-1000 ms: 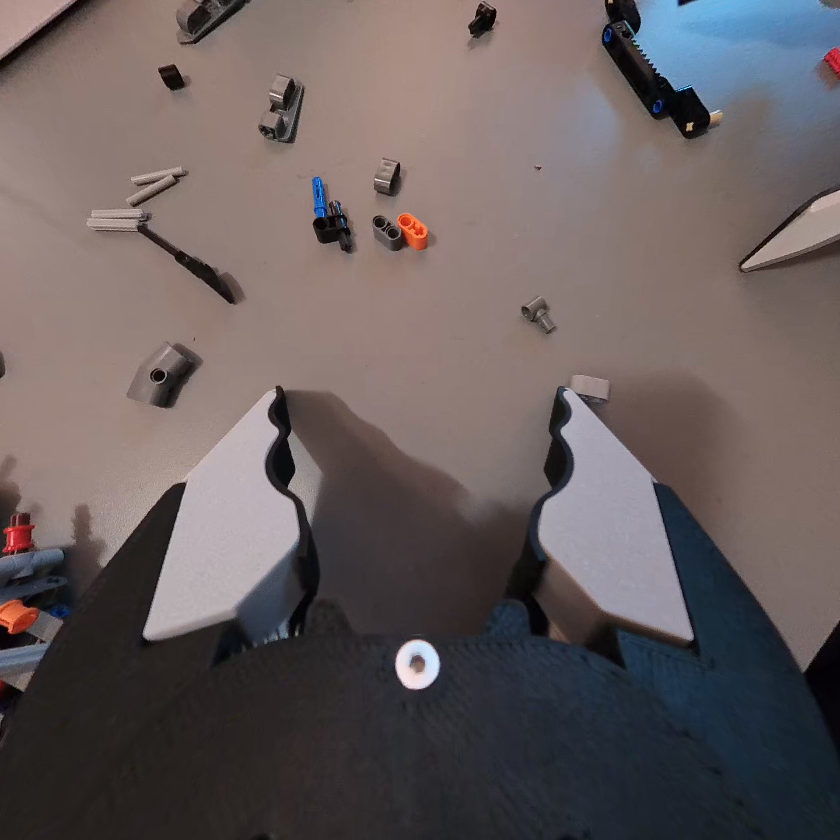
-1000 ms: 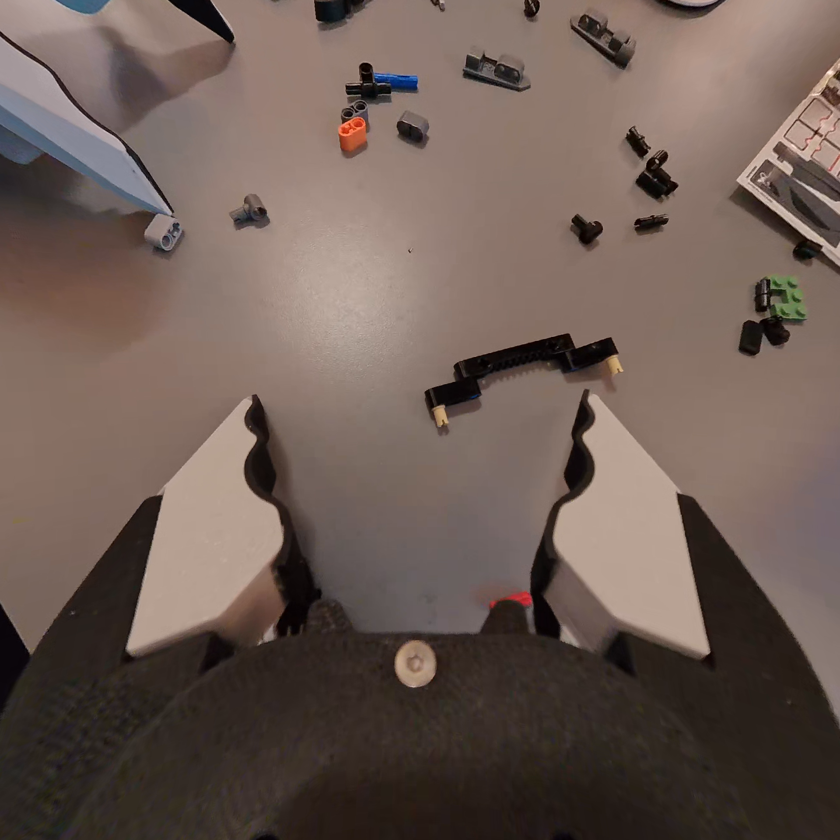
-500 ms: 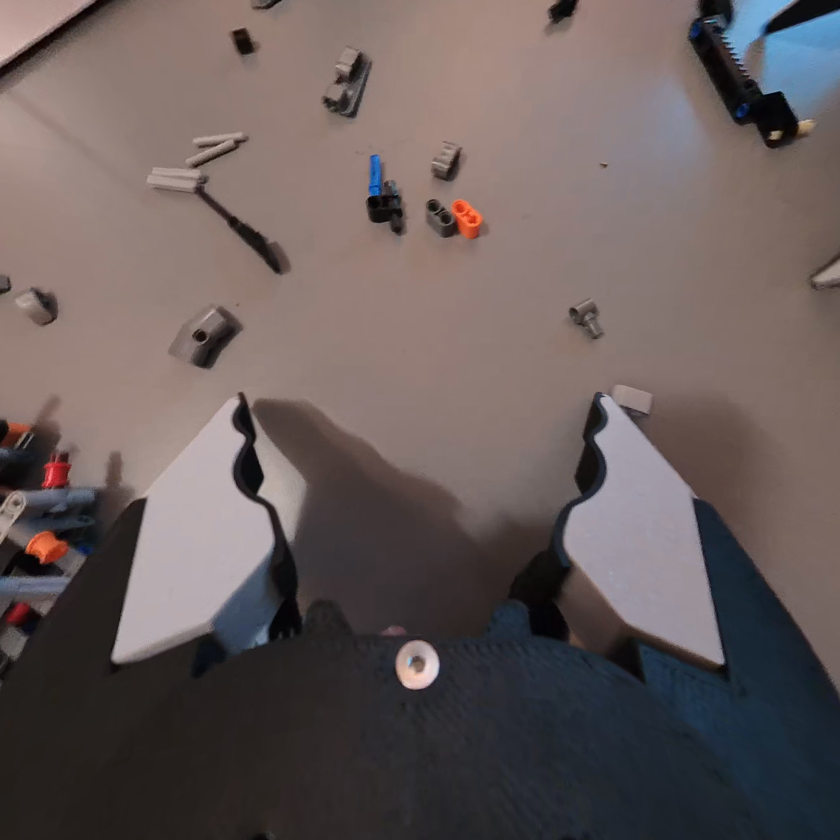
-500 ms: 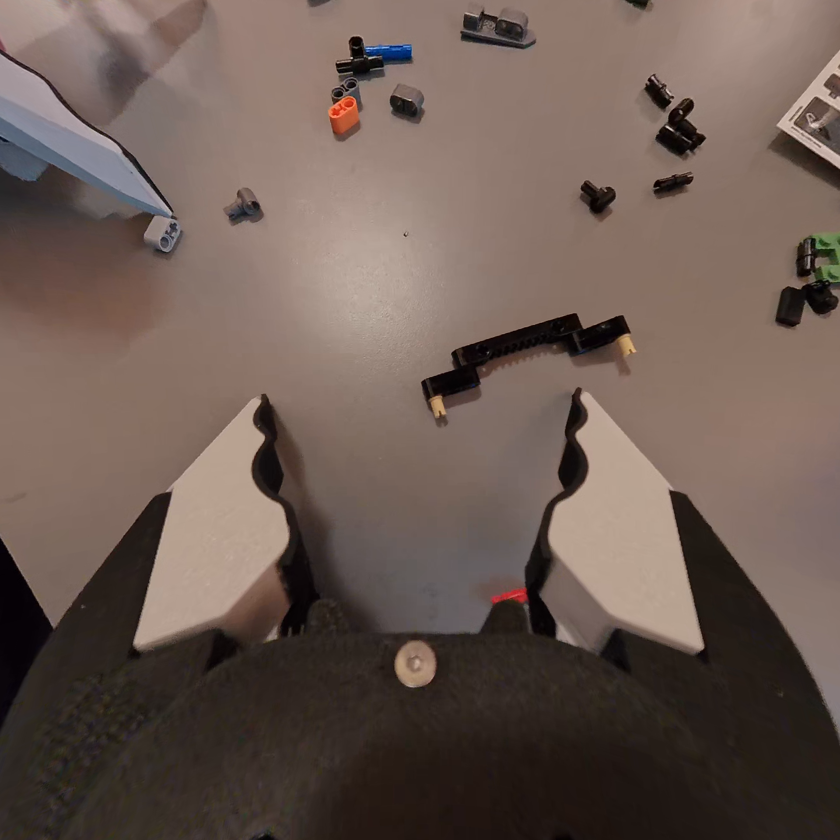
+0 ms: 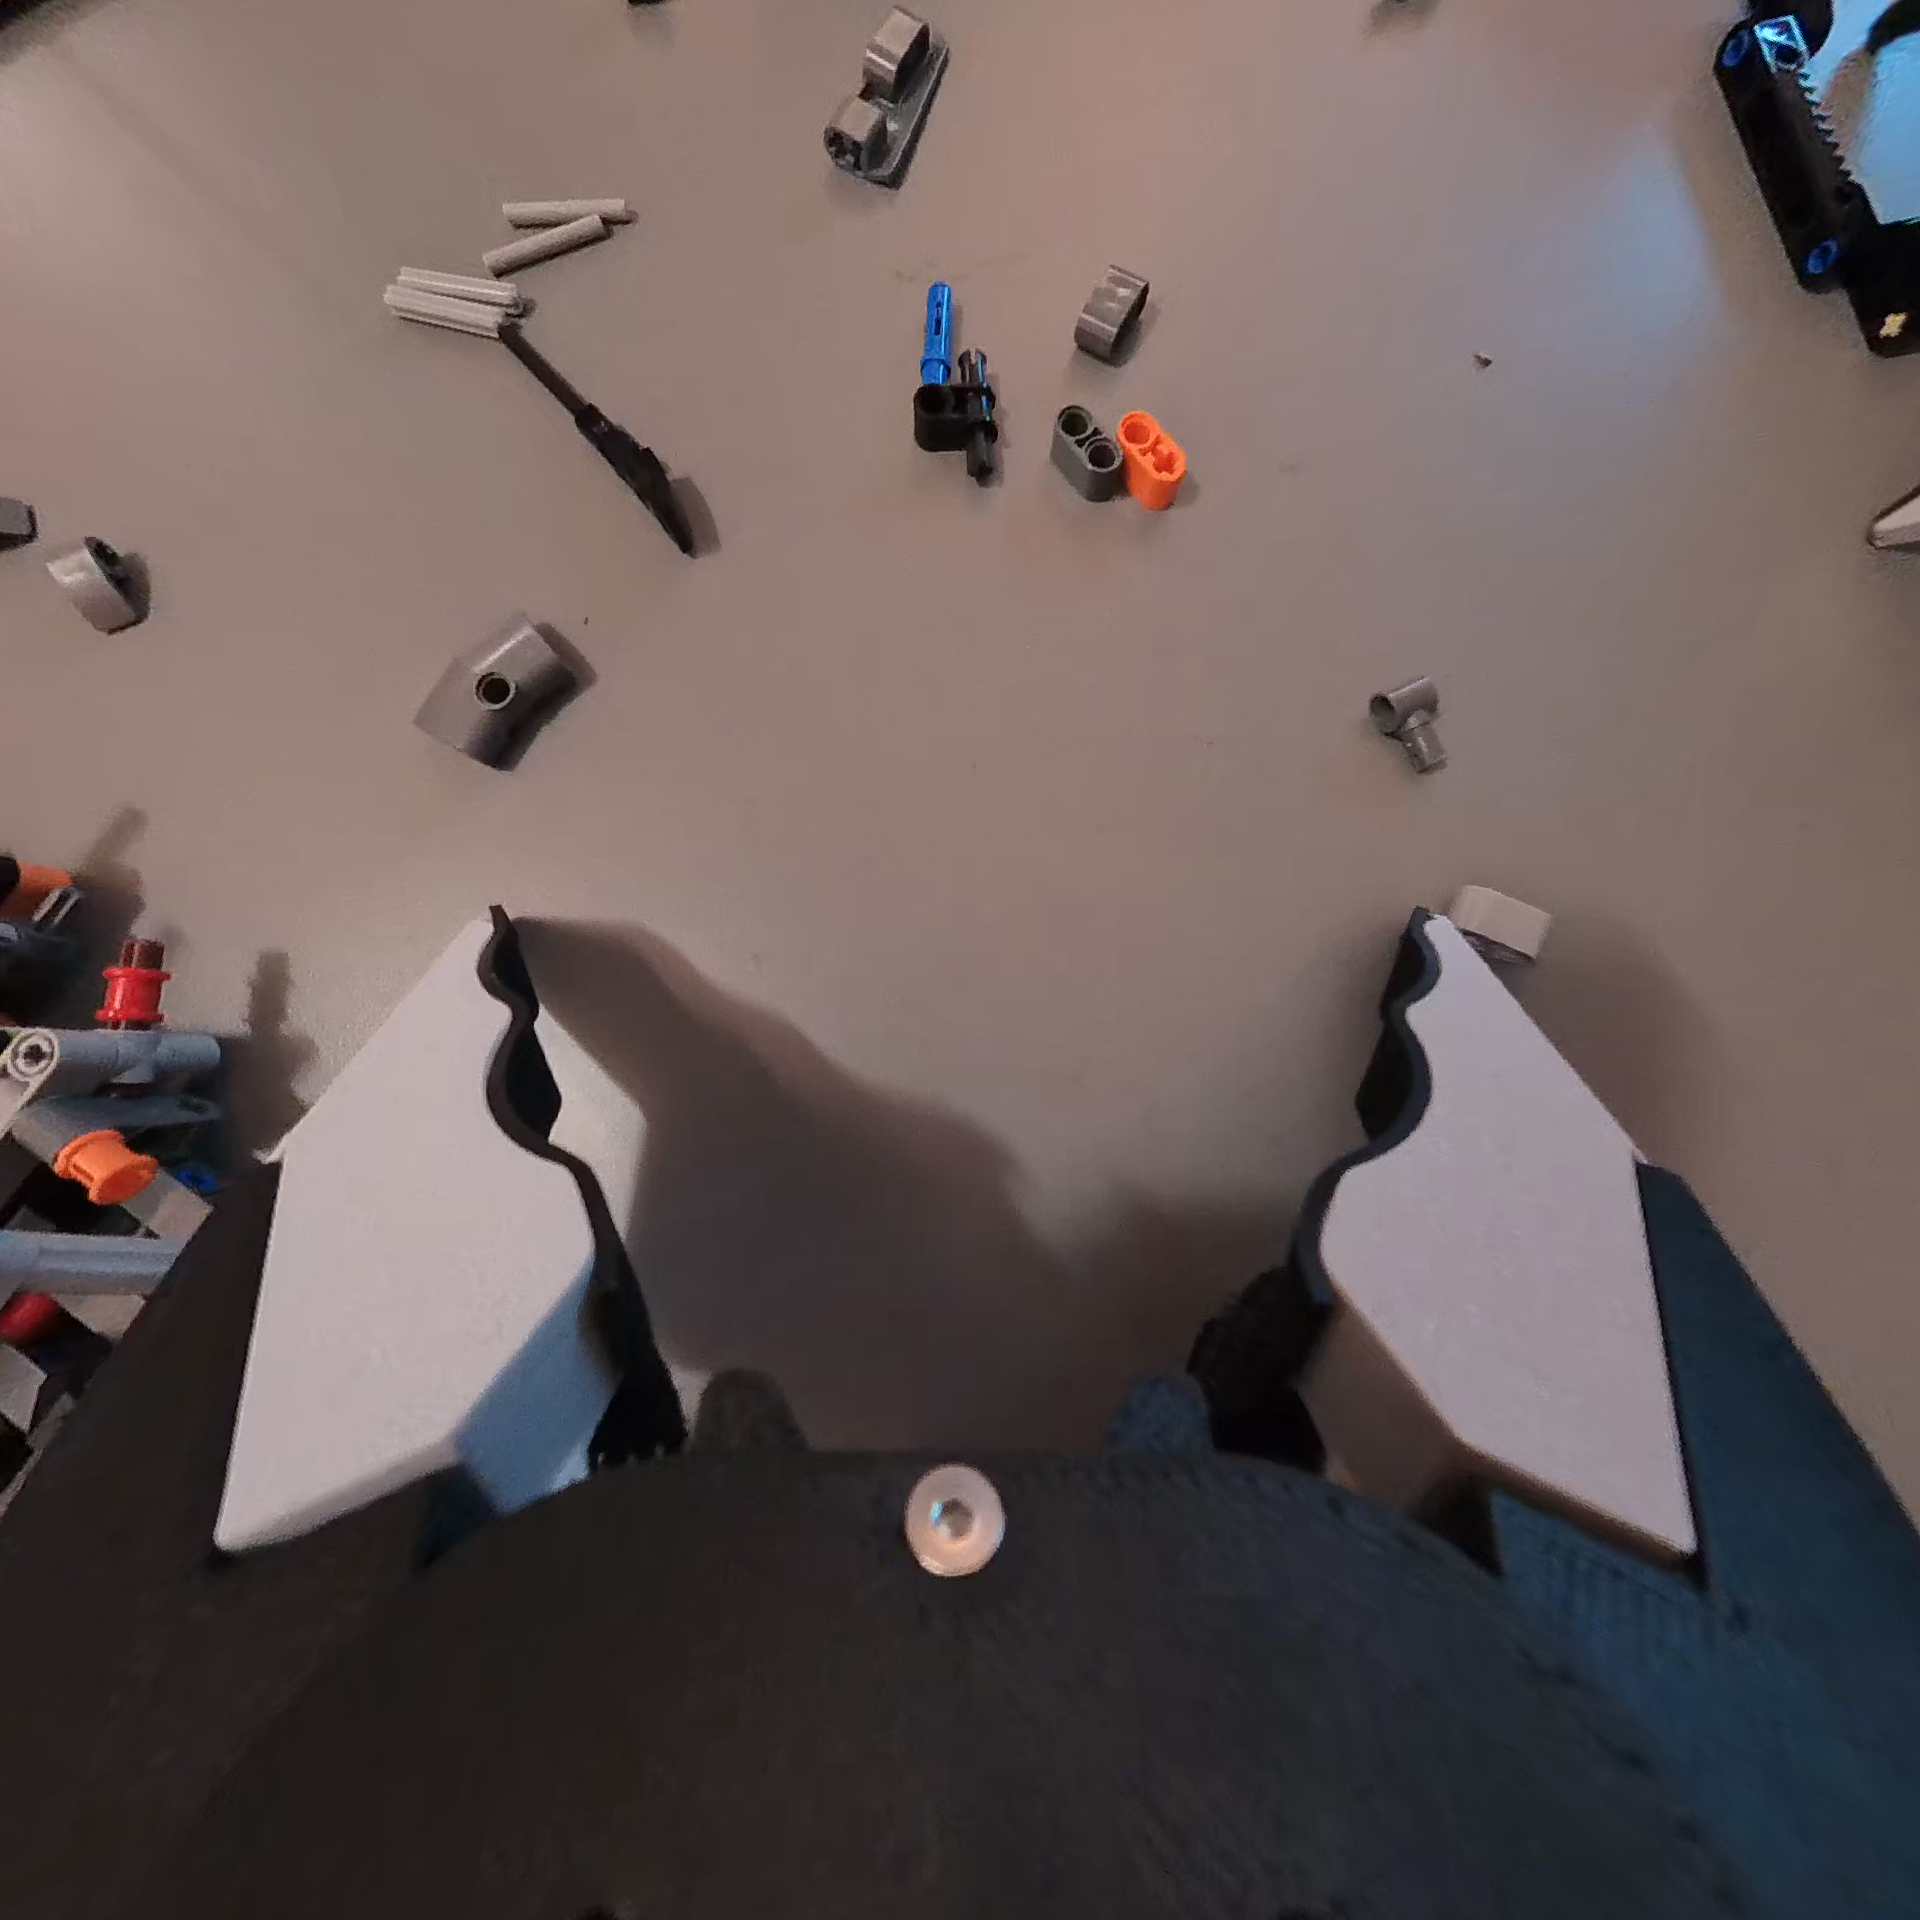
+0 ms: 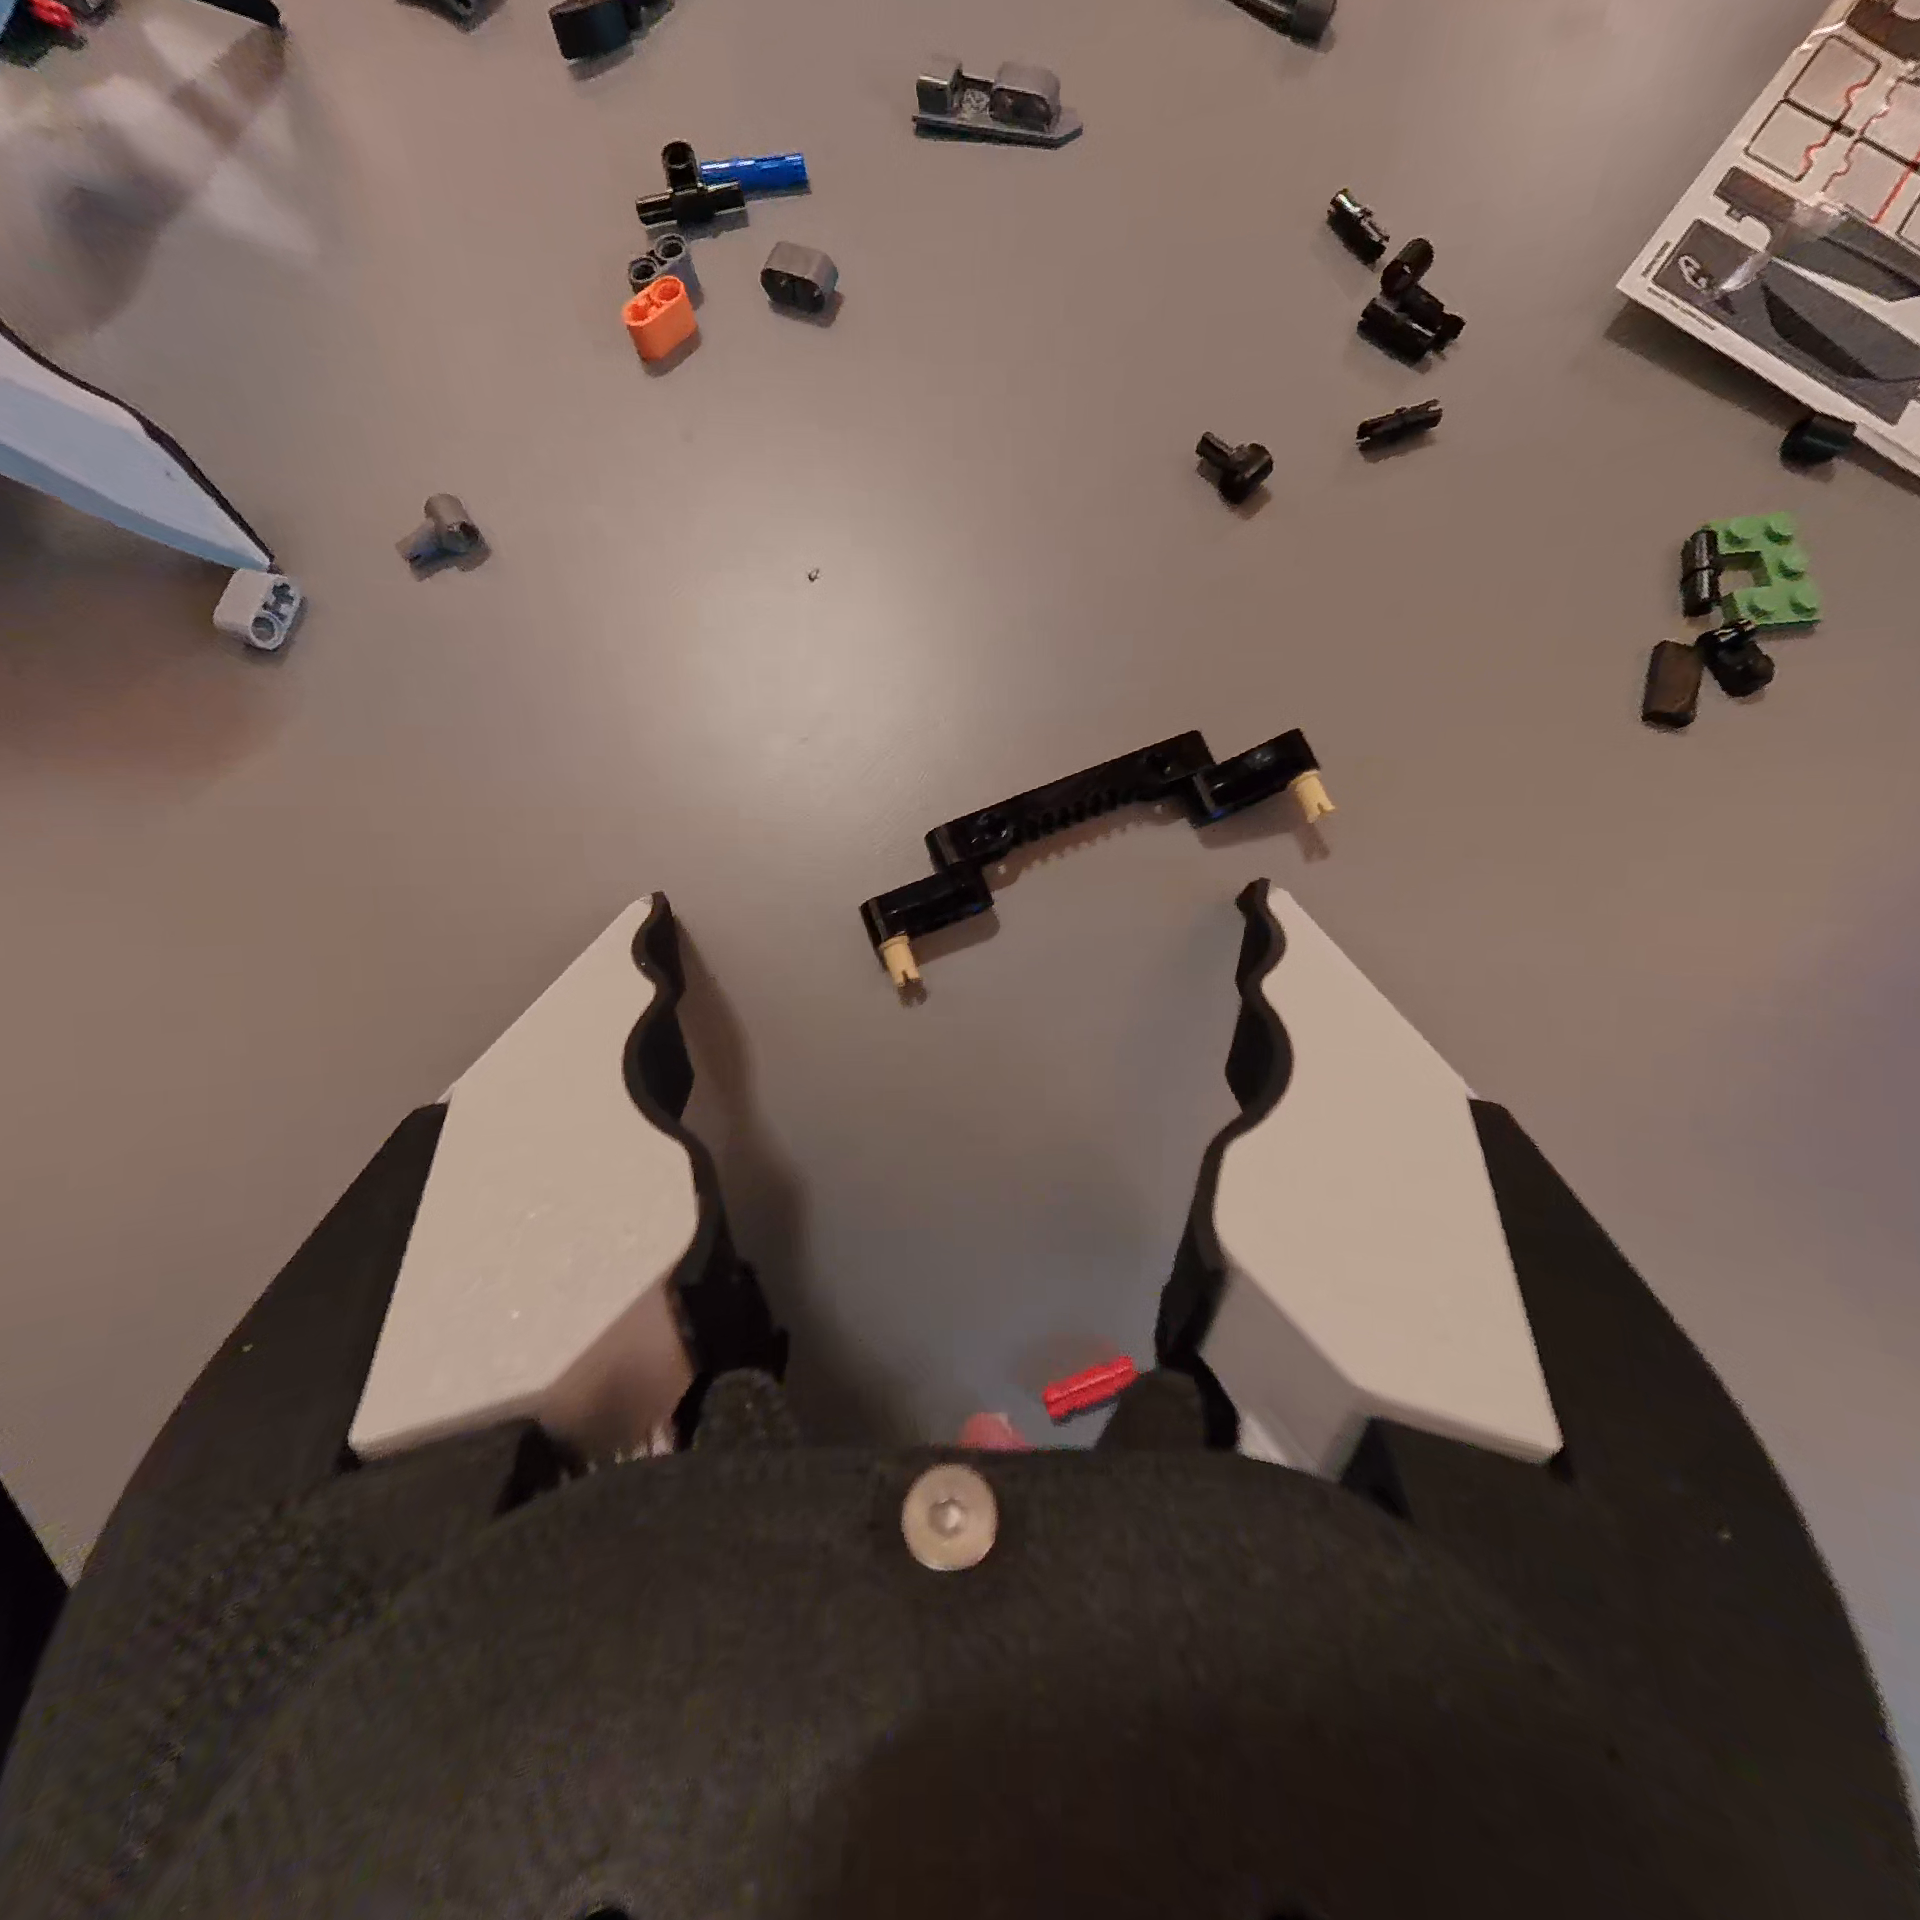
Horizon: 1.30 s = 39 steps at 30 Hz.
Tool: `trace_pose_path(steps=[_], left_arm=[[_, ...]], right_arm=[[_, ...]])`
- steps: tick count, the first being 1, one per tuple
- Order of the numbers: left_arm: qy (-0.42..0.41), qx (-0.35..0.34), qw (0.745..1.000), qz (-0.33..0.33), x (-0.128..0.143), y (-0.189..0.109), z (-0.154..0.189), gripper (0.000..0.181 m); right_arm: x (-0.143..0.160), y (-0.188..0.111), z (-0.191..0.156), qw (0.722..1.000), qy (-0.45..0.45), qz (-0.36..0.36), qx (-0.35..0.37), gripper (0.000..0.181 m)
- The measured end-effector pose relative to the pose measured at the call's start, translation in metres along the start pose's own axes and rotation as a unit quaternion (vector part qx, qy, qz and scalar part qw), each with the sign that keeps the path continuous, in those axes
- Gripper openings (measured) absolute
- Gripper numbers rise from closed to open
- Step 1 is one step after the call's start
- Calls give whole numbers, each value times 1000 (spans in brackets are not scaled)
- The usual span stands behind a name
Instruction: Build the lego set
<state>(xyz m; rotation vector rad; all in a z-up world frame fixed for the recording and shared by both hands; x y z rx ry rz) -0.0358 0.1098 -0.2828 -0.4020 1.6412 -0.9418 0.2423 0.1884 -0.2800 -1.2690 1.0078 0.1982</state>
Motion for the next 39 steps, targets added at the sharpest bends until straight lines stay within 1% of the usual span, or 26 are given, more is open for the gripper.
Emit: trace_pose_path(steps=[8,11,13,17,20,27,33,37,39], left_arm=[[0,0,1000,0,0,0,0,154],[0,0,1000,0,0,0,0,154],[0,0,1000,0,0,0,0,154],[0,0,1000,0,0,0,0,154],[0,0,1000,0,0,0,0,154],[1,0,1000,0,0,0,0,154],[1,1,1000,-2,0,1,-1,155],[1,1,1000,-2,-1,1,-1,156],[2,1,1000,-2,-1,1,-1,156]], right_arm=[[0,0,0,1000,1,1,1,106],[1,-1,-2,1000,2,2,5,103],[1,0,-2,1000,5,0,5,108],[1,0,-2,1000,4,-1,3,108],[1,0,-1,1000,-13,-4,-13,114],[1,0,-1,1000,-13,-4,-12,114],[0,3,0,1000,-6,-8,-6,125],[0,3,0,1000,-7,-8,-7,126],[1,4,-2,1000,-13,-11,-12,132]])
Point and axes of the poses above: each gripper's, where its closed fingertips meet, y out along the fingers, x out of its underside, z = x × y across the jaws, the point moved 10 cm from there along -y, back along the fingers, and after that the axes turned 2 degrees about y, right-handed, at the moved point
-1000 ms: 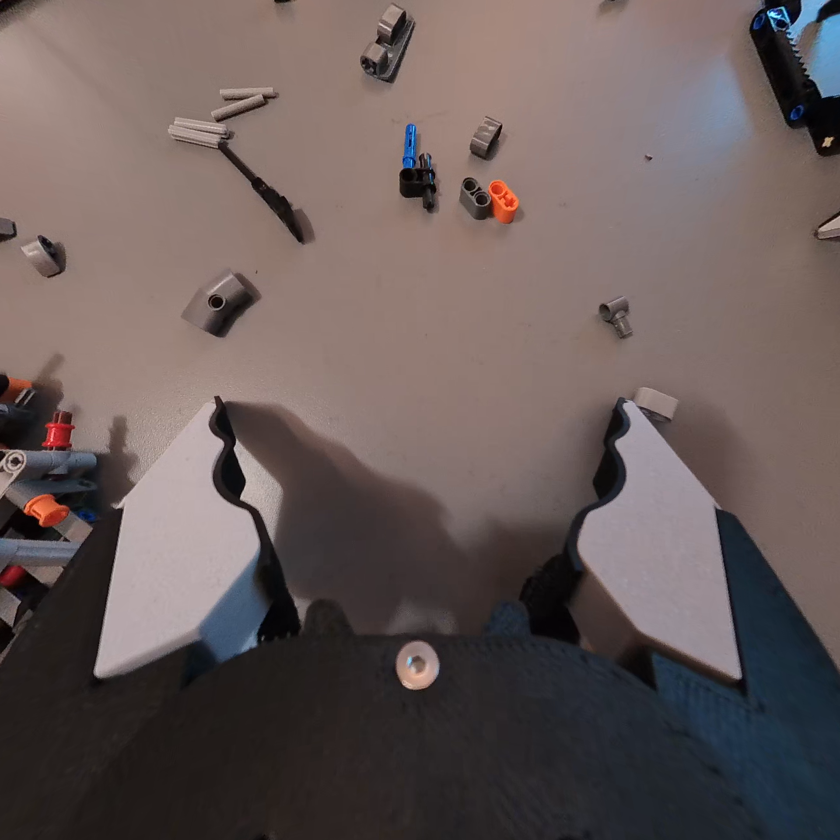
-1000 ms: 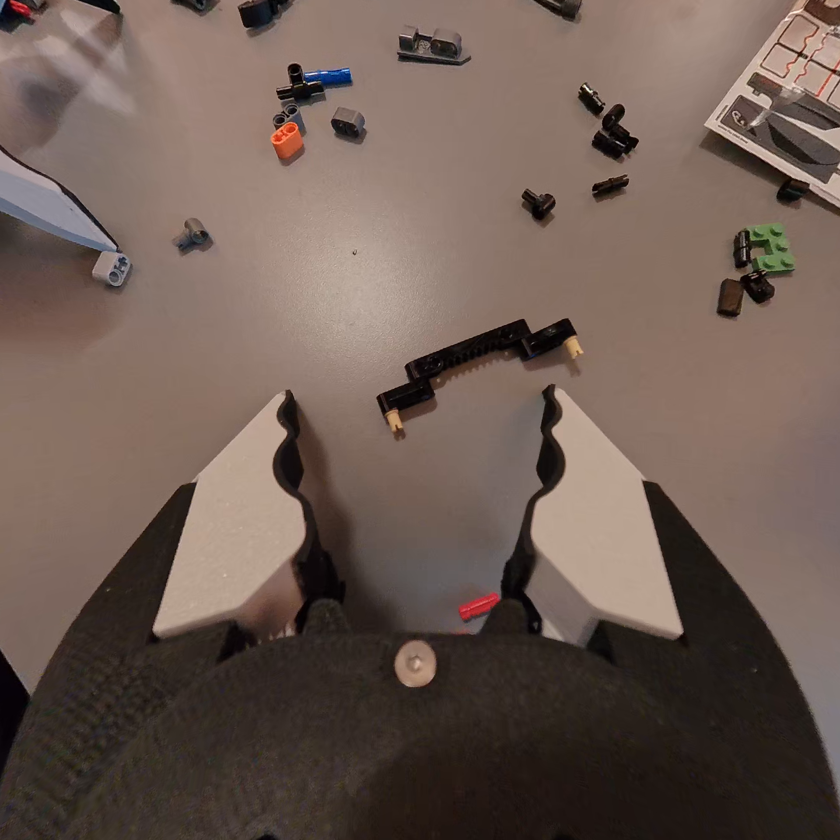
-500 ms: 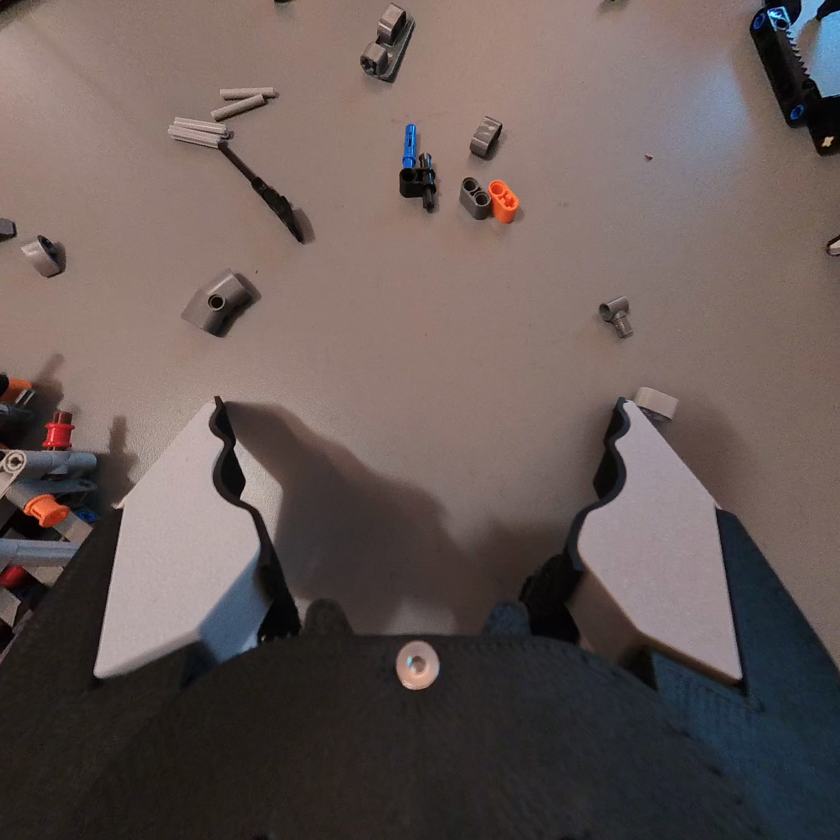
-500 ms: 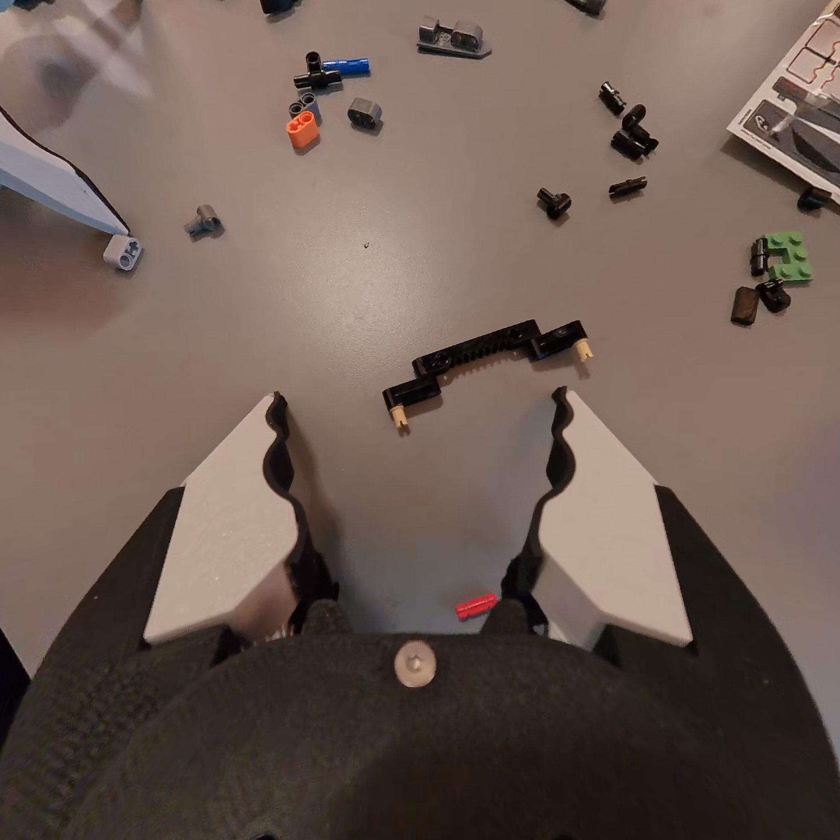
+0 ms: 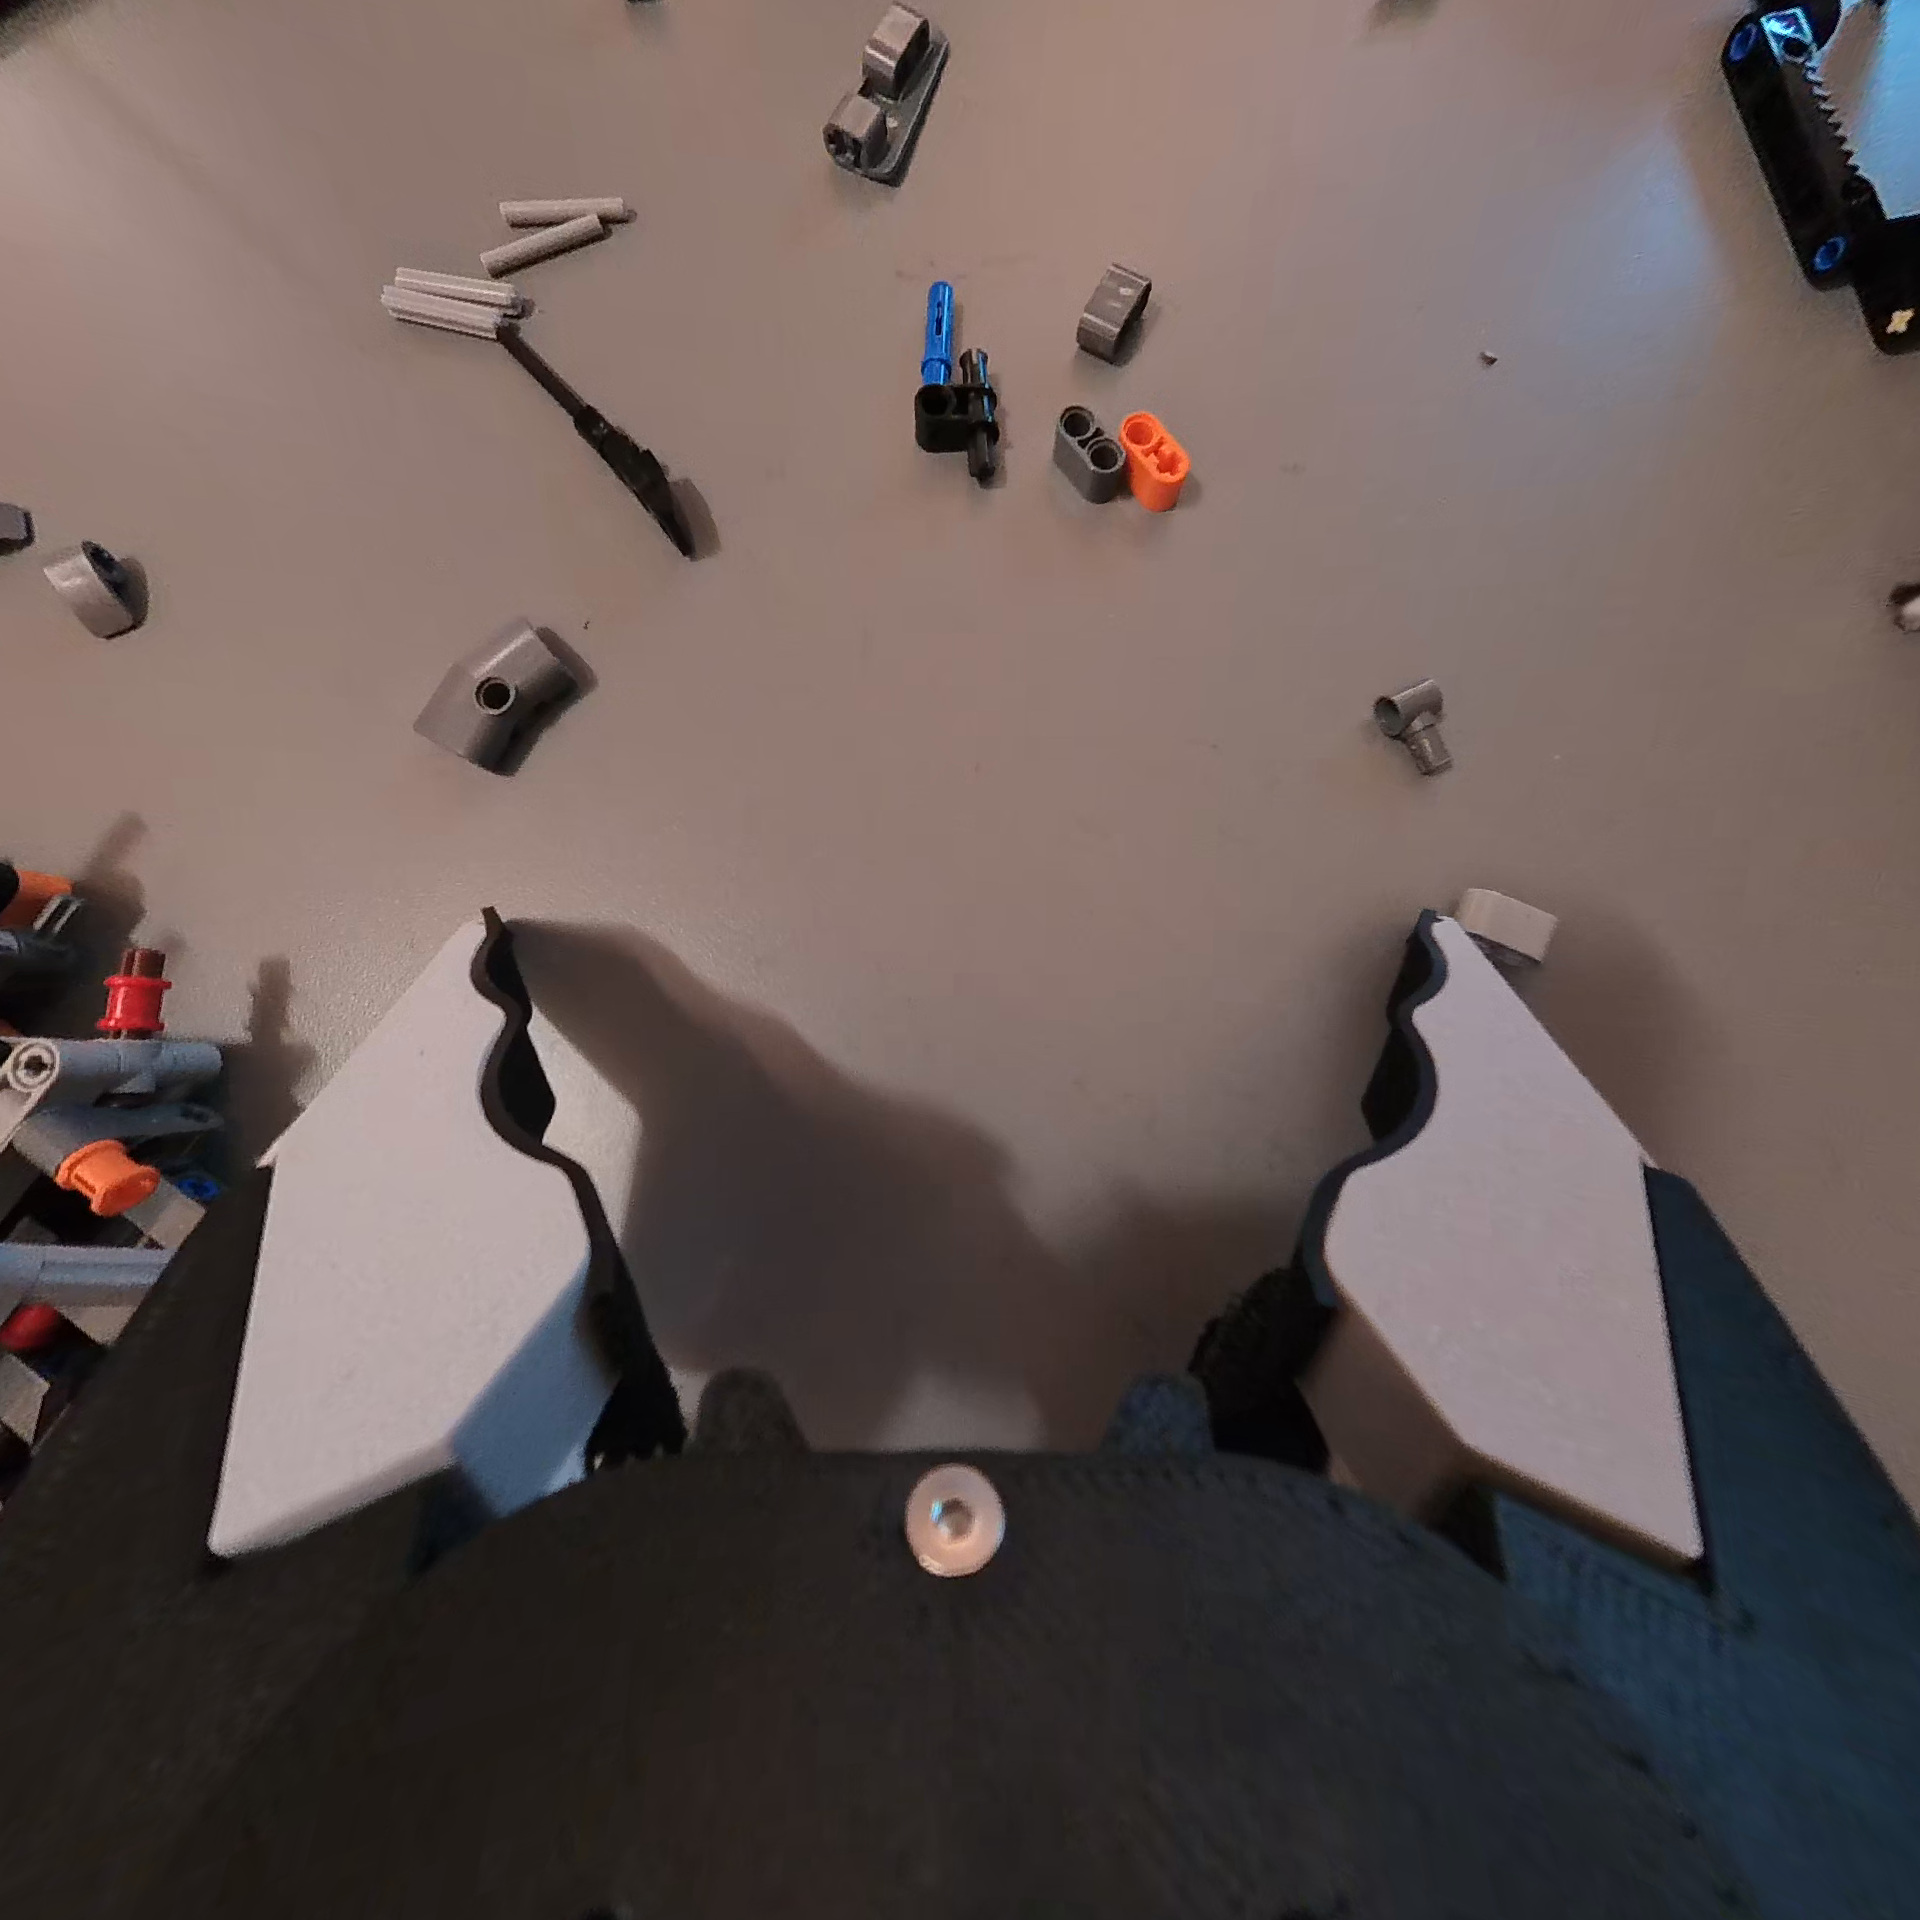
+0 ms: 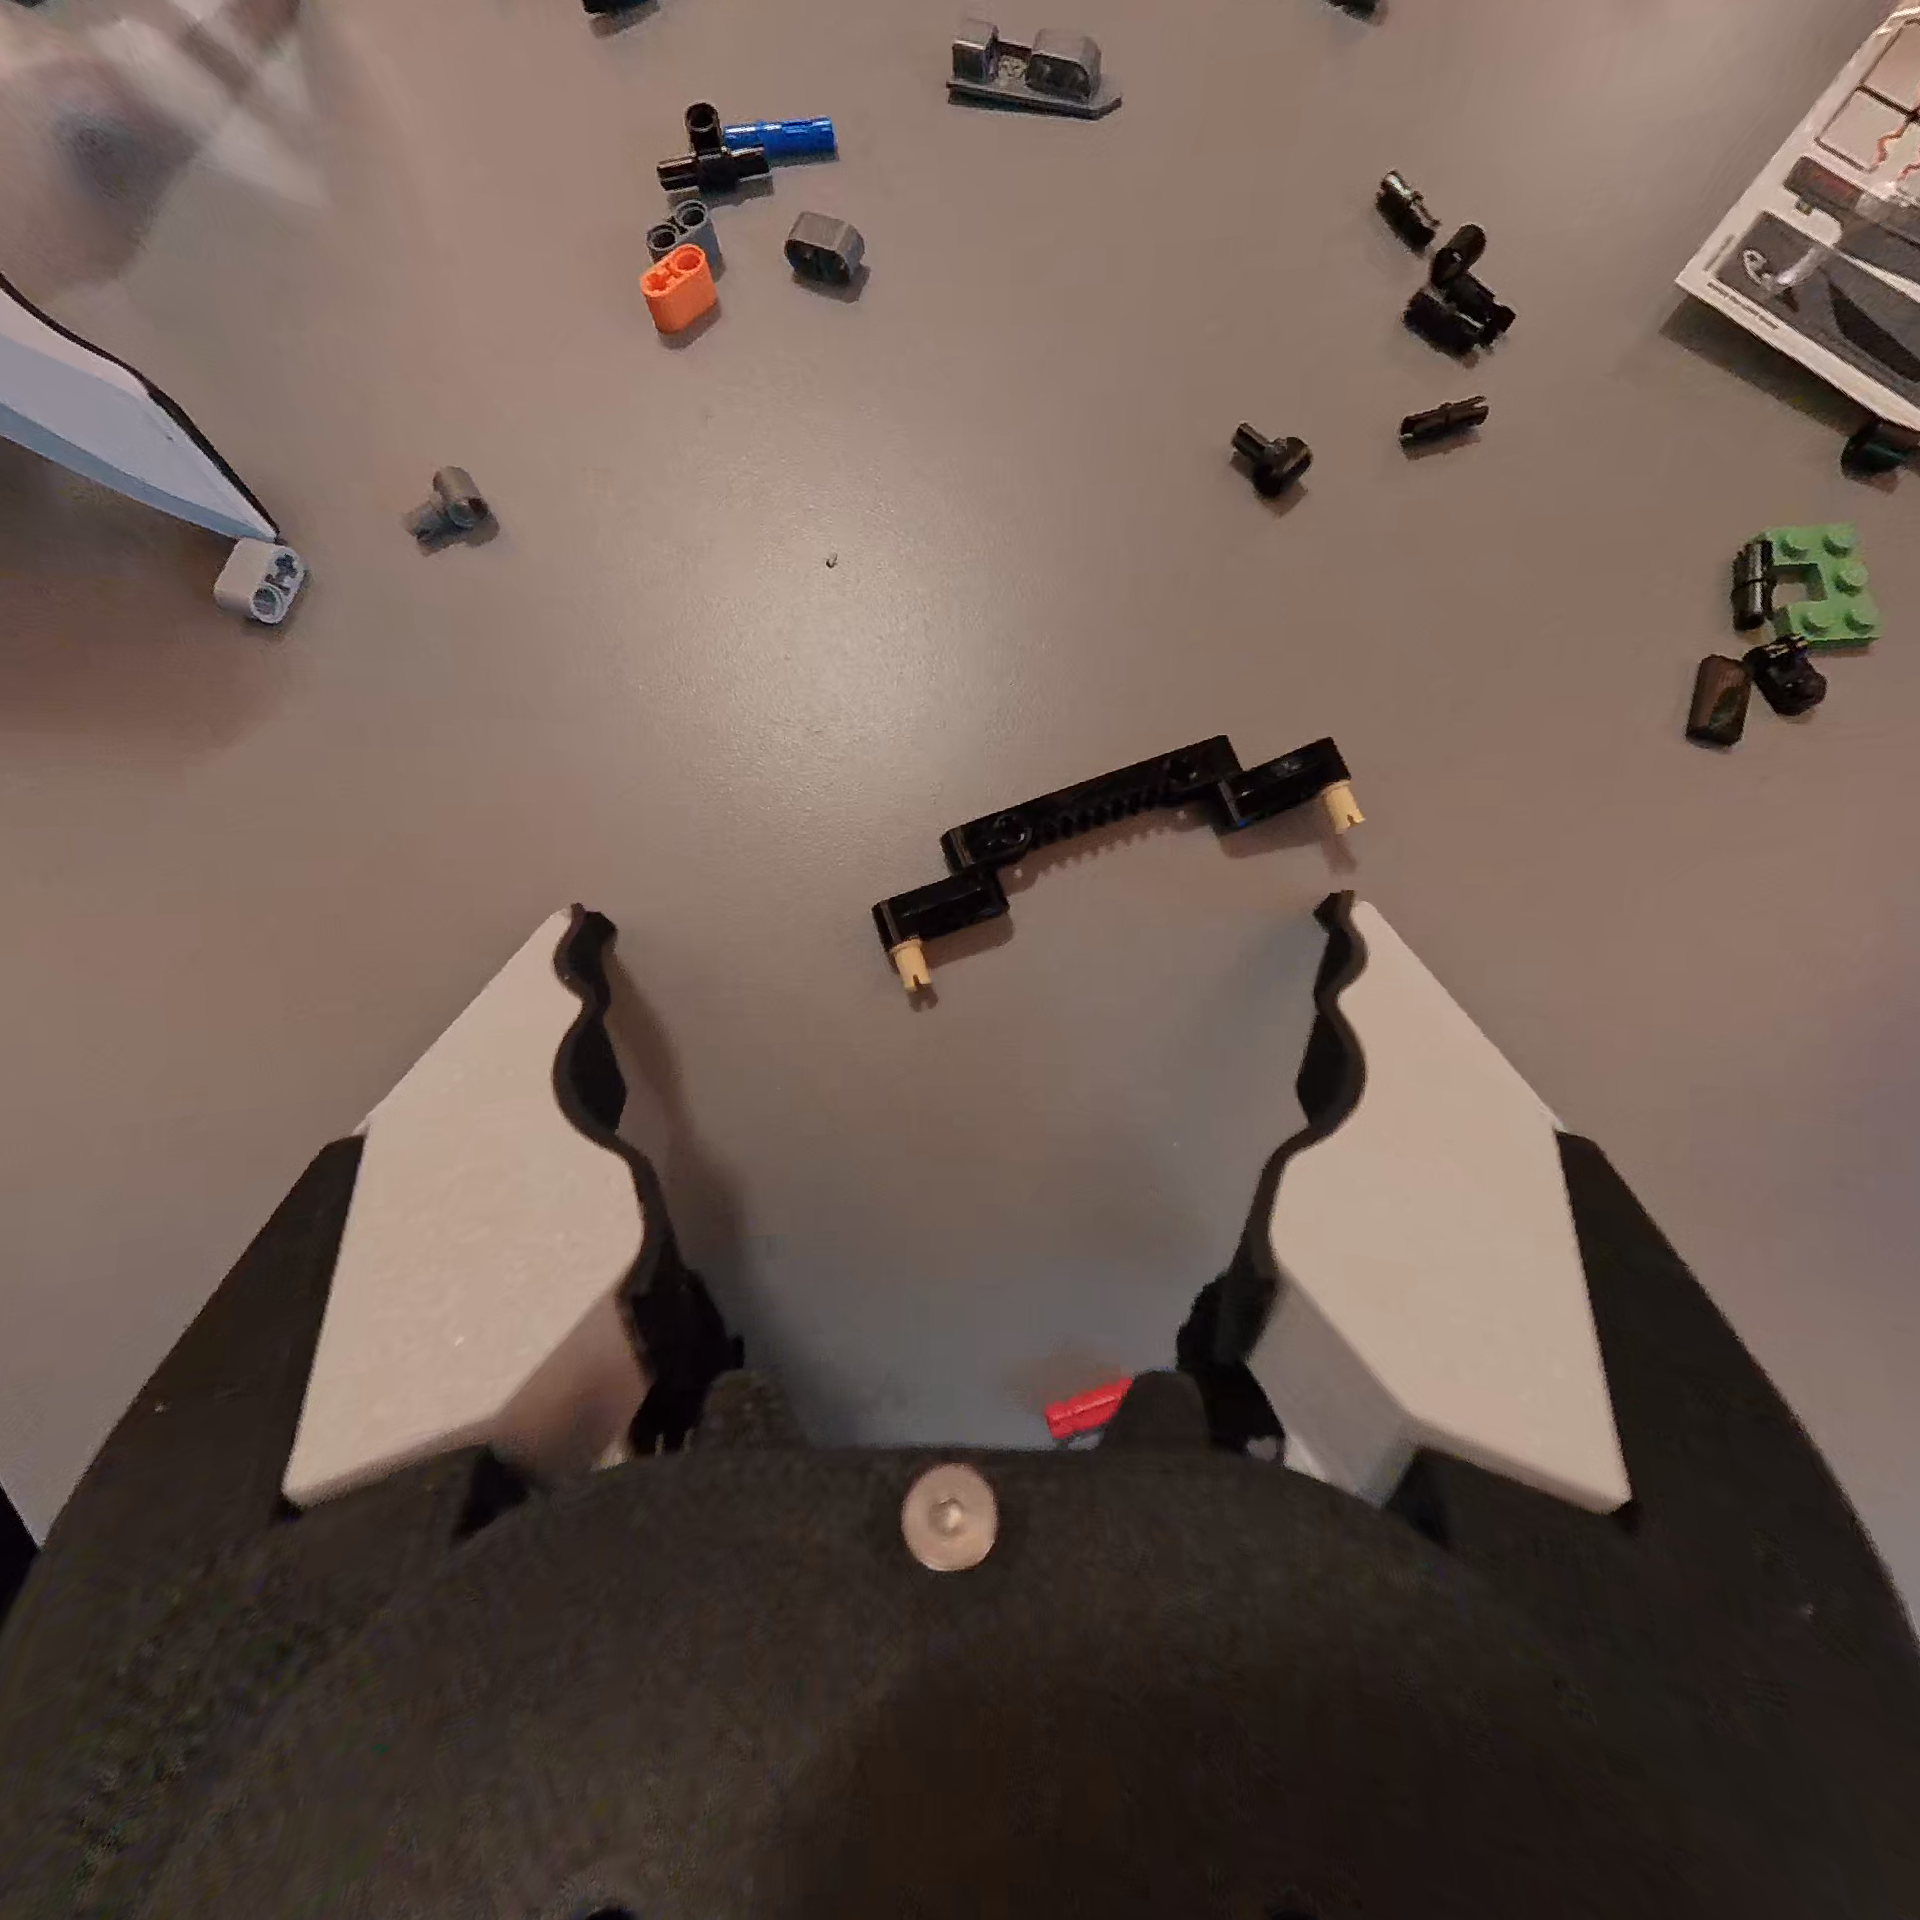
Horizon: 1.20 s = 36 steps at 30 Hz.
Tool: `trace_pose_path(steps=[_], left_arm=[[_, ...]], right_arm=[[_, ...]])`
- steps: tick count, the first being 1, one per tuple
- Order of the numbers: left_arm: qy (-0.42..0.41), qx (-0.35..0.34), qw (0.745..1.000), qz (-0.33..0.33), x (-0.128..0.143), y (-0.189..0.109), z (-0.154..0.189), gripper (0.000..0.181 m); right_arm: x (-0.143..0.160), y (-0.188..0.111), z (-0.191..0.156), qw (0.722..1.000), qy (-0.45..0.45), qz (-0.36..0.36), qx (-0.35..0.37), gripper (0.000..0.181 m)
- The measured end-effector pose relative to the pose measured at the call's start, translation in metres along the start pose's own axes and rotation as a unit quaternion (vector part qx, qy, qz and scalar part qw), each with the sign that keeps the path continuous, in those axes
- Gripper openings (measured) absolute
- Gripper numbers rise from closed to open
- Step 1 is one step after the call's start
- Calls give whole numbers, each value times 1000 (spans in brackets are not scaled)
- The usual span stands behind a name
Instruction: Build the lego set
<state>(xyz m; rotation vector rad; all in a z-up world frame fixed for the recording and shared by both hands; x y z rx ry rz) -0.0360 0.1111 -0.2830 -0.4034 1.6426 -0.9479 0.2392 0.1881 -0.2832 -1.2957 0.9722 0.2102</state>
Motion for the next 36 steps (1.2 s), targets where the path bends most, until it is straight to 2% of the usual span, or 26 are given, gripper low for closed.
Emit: trace_pose_path(steps=[4,36], left_arm=[[0,0,1000,1,0,0,0,156],[-1,0,1000,0,0,1,0,158]], right_arm=[[1,3,-2,1000,-6,-12,-4,154],[-1,4,-4,1000,-6,-16,-4,154]])
Point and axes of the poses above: each gripper's, where its closed fingertips meet, y out along the fingers, x out of its underside, z = x × y across the jaws, the point moved 10 cm from there along -y, back along the fingers, and after that the axes turned 2 degrees about y, right-handed, at the moved point
